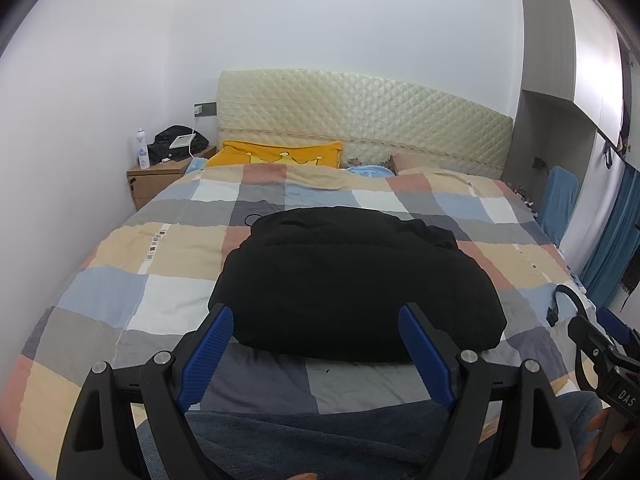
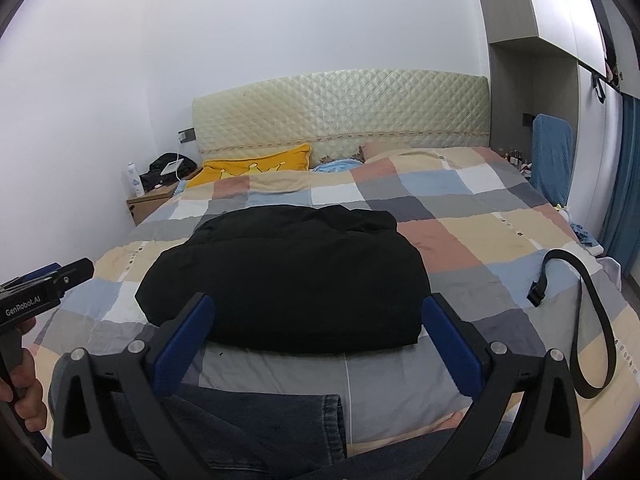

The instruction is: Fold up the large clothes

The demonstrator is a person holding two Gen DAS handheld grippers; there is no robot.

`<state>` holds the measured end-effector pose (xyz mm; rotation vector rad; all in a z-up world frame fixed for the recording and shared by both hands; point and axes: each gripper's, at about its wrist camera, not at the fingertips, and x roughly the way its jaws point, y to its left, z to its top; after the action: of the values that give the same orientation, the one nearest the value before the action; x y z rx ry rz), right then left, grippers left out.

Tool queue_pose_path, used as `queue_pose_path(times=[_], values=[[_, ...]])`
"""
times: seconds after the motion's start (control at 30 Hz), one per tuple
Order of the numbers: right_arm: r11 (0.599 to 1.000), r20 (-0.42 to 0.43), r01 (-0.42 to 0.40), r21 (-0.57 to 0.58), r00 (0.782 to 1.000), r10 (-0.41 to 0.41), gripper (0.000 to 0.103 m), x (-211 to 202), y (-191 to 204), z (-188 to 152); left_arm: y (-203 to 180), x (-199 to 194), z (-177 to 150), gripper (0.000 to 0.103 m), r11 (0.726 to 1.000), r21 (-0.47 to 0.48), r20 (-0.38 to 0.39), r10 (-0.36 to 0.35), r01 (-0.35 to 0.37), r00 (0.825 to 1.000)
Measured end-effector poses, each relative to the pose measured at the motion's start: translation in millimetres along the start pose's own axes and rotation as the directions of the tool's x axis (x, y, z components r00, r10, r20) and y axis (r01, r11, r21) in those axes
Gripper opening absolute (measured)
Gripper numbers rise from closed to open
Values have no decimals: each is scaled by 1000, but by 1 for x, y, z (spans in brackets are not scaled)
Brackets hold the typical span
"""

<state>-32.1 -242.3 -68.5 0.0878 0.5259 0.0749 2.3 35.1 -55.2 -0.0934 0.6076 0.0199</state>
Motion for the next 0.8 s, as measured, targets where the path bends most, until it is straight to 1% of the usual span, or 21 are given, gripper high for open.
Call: queue_pose_path(times=[0.4,0.8], values=[[1000,0,19,11,1000,-19,103,-4,1,-2,-6,-6,-3,84,1000,22,12,-17,17,1000],[999,0,34,14,999,-34,103,-4,1,-5,-7,-3,-2,84,999,29,2,-22,22,1000]])
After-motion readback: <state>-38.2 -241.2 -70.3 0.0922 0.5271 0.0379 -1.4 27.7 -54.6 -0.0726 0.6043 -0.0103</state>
